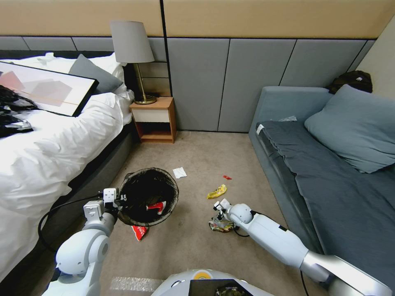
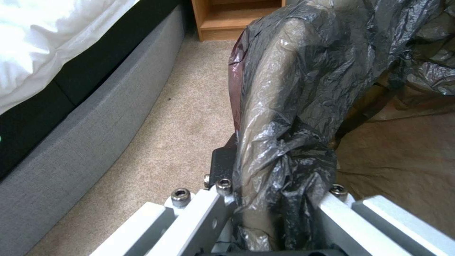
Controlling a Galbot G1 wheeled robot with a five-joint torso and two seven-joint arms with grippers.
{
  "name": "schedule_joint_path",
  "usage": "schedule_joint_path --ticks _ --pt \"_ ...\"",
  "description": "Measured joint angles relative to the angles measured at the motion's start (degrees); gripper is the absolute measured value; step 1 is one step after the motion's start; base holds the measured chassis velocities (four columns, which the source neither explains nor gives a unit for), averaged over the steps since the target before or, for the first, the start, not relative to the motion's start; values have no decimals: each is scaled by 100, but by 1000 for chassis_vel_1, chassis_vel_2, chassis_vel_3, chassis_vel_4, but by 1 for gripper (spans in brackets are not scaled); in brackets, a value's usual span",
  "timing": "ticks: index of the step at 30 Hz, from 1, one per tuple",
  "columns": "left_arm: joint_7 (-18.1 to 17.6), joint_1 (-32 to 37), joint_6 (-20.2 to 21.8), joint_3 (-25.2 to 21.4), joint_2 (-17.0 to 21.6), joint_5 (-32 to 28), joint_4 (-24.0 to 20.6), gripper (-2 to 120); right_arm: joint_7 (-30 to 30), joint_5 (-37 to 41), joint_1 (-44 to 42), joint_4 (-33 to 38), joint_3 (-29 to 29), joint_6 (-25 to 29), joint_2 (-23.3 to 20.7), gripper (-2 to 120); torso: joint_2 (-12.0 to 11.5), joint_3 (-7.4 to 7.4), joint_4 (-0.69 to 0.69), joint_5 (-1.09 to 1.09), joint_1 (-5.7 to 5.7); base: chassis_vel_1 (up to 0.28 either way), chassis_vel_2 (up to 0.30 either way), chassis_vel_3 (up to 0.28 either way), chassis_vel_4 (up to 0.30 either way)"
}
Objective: Pick up the trash bin, then pick up the garbage from the floor and place it into the trash bin.
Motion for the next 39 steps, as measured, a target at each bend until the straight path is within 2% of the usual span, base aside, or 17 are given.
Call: schedule_joint_path --ticks 23,27,30,34,36,39 --pt "48 -46 -4 10 -46 51 103 0 37 -560 -1010 -126 498 7 94 100 1 0 1 -1 0 0 0 0 0" --pt "70 -54 -7 -10 -16 51 116 0 39 -548 -1058 -154 561 21 113 93 2 -1 -1 -3 -2 0 0 0 0" --pt "79 -55 -9 -19 -15 56 141 0 19 -534 -1082 -104 580 24 39 89 2 -1 4 5 -1 0 0 0 0" --pt "84 -57 -16 -12 -29 78 163 0 16 -531 -1084 -85 595 25 -6 86 2 0 5 7 -1 0 0 0 0" --pt "93 -63 -20 -2 -37 95 176 0 23 -538 -1080 -75 653 23 -62 78 1 0 1 0 -1 0 0 0 0" --pt "99 -70 -21 6 -38 101 180 0 22 -538 -1081 -62 669 20 -84 74 1 0 0 2 0 0 0 0 0"
